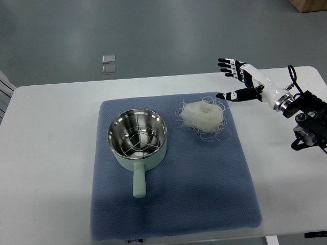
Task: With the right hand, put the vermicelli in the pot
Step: 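Lower the right hand onto the white vermicelli bundle, fingers open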
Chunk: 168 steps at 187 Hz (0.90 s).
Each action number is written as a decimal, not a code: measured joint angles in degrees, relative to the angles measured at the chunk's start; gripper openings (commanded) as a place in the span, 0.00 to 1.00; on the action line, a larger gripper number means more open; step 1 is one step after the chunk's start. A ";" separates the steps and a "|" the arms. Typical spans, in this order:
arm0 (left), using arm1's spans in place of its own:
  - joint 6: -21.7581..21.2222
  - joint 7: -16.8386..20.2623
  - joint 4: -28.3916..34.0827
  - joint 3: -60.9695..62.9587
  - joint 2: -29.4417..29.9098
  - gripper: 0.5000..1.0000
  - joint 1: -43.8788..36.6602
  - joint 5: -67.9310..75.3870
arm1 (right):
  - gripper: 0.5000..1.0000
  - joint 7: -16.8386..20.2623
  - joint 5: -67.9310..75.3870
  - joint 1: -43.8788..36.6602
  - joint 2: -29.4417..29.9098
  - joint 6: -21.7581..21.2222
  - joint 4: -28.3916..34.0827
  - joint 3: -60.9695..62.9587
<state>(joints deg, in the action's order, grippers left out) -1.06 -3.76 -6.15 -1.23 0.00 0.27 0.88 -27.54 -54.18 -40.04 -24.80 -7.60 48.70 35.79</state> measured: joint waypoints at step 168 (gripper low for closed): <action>0.00 -0.01 0.00 0.00 0.00 1.00 0.00 0.00 | 0.84 -0.27 -15.77 5.62 3.52 6.25 1.22 0.57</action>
<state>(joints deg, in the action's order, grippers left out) -1.06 -3.77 -6.15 -1.23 0.00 0.26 0.88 -27.81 -69.95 -34.42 -21.29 -1.34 49.92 36.36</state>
